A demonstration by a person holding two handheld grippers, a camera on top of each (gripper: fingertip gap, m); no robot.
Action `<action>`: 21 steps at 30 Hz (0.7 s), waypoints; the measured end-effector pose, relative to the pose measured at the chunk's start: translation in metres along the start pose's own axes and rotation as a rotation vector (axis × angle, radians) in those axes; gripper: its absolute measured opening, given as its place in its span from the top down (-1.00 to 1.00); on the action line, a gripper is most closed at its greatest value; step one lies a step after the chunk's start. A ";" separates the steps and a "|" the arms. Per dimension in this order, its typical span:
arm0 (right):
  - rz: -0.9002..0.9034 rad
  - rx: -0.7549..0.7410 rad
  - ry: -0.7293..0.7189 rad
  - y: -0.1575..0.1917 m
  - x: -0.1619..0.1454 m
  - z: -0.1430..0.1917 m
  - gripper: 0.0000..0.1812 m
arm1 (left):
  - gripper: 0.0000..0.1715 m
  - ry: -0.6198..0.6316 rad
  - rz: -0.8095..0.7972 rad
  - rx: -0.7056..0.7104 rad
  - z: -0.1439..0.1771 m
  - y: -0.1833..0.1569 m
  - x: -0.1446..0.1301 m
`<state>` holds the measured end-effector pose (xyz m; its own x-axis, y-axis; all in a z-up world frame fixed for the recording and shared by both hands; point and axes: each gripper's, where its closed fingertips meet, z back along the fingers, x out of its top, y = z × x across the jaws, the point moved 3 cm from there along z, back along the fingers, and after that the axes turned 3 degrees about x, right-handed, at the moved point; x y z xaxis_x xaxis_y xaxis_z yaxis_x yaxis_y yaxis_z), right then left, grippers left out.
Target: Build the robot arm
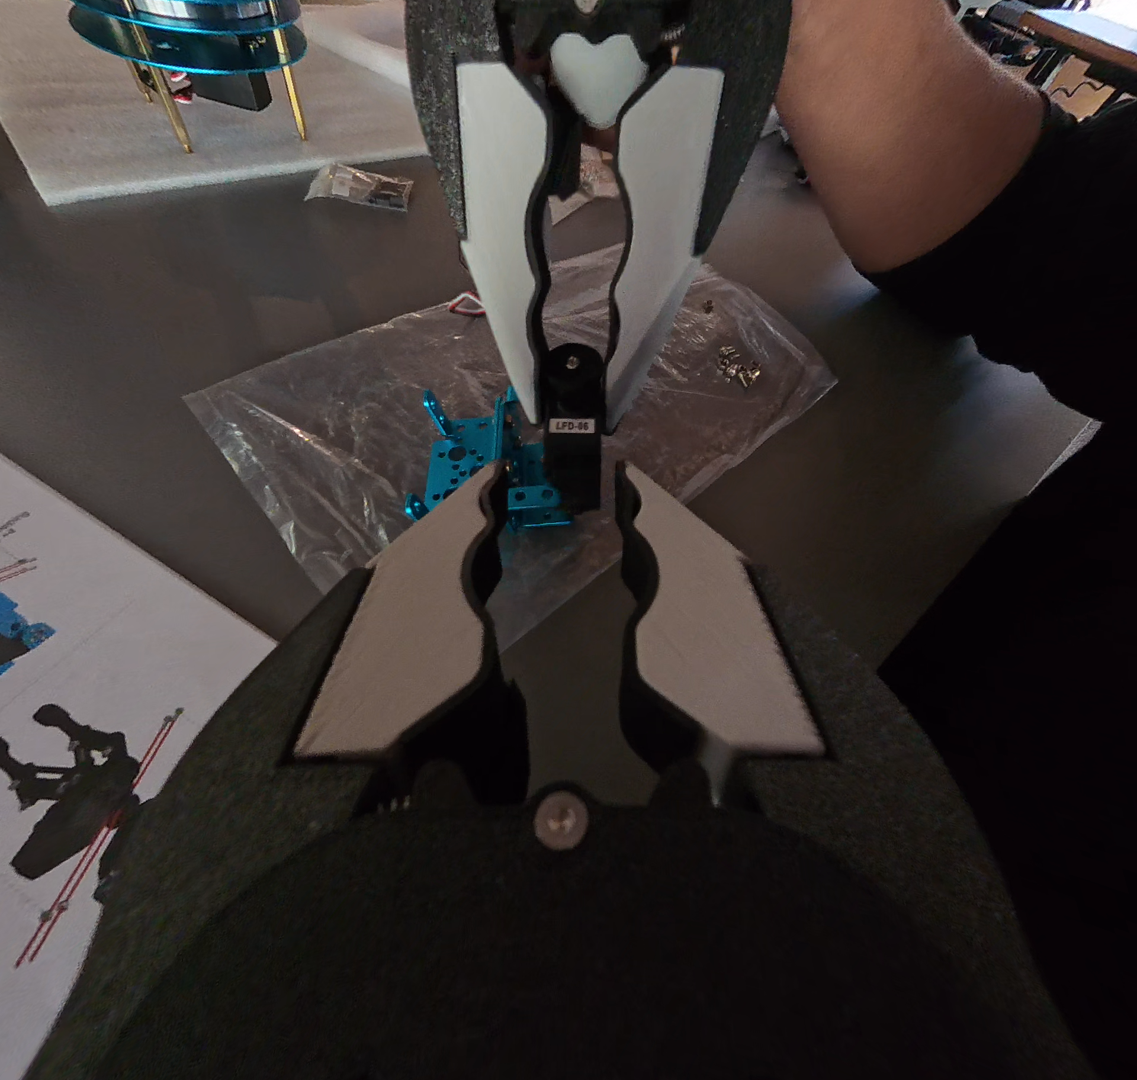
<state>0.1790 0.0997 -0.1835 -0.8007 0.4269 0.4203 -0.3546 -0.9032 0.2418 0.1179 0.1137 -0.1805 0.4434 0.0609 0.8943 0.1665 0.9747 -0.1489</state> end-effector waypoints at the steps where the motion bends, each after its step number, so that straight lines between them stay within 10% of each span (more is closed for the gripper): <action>1: 0.000 -0.002 0.000 -0.001 0.000 -0.001 0.76 | 0.60 0.011 -0.007 0.002 -0.001 -0.001 -0.001; 12: 0.044 -0.069 -0.001 -0.006 0.000 -0.002 0.74 | 0.58 0.070 -0.029 0.087 -0.009 0.008 -0.003; 21: 0.068 -0.207 -0.117 -0.012 -0.007 0.016 0.20 | 0.47 0.104 -0.031 0.068 -0.018 0.010 -0.004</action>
<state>0.1970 0.1082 -0.1755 -0.7687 0.3562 0.5313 -0.4028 -0.9148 0.0305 0.1342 0.1190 -0.1930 0.5284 0.0113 0.8489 0.1228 0.9884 -0.0896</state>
